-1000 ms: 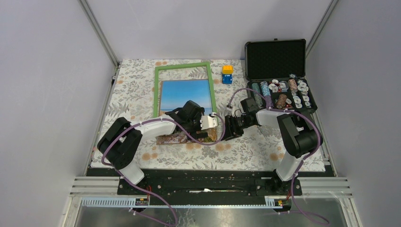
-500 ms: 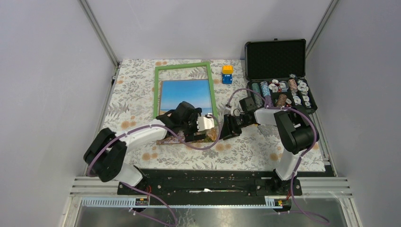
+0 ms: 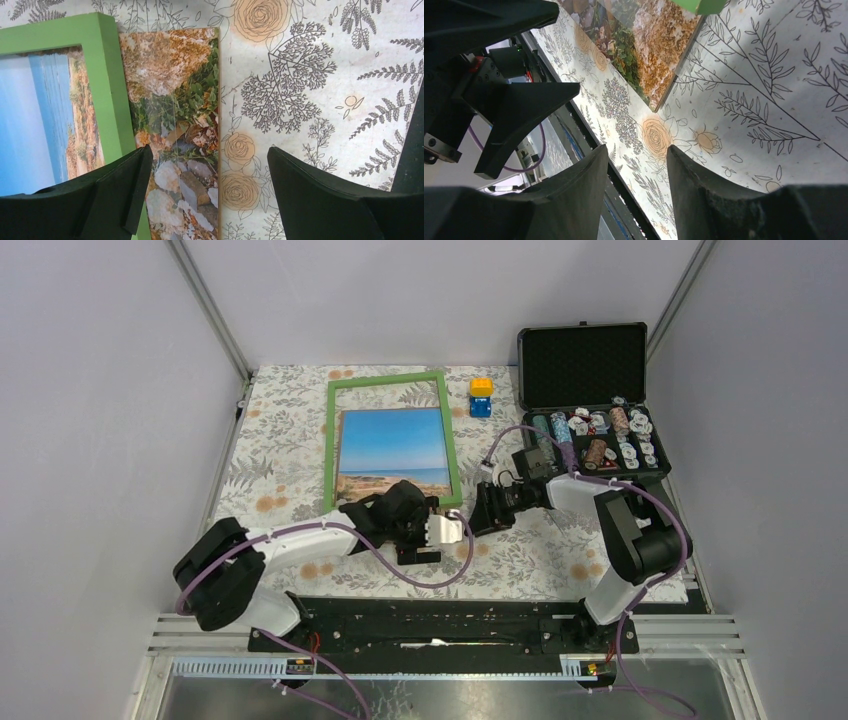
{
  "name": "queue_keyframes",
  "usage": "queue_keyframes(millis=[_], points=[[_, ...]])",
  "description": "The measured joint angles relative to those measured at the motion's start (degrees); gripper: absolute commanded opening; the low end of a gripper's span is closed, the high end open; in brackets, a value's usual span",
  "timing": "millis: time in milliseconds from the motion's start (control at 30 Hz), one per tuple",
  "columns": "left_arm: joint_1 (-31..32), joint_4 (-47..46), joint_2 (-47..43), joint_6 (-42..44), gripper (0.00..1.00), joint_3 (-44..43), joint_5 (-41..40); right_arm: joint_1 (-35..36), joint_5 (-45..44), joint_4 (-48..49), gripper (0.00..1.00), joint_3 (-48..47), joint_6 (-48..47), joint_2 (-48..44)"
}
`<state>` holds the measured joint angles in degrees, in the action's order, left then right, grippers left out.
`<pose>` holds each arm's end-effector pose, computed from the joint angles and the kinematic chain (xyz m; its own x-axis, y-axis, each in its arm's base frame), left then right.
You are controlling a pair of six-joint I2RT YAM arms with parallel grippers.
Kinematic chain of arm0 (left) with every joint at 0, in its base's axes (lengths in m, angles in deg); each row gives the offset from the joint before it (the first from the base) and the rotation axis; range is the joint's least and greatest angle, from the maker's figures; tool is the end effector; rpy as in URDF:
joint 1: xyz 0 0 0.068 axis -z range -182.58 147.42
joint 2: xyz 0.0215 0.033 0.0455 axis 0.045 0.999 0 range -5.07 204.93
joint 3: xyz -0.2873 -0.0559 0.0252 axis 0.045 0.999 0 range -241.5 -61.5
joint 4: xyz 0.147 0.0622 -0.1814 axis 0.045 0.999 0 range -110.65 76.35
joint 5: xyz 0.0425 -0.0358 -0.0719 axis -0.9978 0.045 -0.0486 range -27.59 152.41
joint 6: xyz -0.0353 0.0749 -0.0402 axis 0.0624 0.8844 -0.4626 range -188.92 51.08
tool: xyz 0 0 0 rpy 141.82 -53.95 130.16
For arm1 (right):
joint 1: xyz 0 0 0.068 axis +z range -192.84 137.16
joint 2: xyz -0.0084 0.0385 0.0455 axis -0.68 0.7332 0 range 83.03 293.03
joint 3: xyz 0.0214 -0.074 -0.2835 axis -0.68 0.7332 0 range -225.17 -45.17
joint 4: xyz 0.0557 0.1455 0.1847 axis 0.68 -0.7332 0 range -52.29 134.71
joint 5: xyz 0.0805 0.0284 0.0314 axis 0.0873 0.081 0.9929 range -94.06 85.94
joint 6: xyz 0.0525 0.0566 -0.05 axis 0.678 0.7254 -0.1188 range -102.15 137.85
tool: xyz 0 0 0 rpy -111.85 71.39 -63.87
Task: Take the photo out of the frame
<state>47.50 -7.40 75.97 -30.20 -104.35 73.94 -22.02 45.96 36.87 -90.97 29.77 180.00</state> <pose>0.1703 -0.2291 0.1833 0.1287 0.8014 -0.5842 0.9625 0.0409 0.2681 0.2646 0.1684 0.1514 -0.9073 -0.2030 -0.3682 -0.4188 0.5132 0.7491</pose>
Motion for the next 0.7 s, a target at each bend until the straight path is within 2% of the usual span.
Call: queue_keyframes(millis=[533, 700], points=[[1.9, -2.7, 5.1, -1.8, 0.81, 0.0, -3.1, 0.0, 0.2, 2.1, 0.57, 0.7, 1.3, 0.2], [2.0, -3.7, 5.9, -2.7, 0.70, -0.1, -4.4, 0.0, 0.2, 2.7, 0.57, 0.7, 1.9, 1.4]])
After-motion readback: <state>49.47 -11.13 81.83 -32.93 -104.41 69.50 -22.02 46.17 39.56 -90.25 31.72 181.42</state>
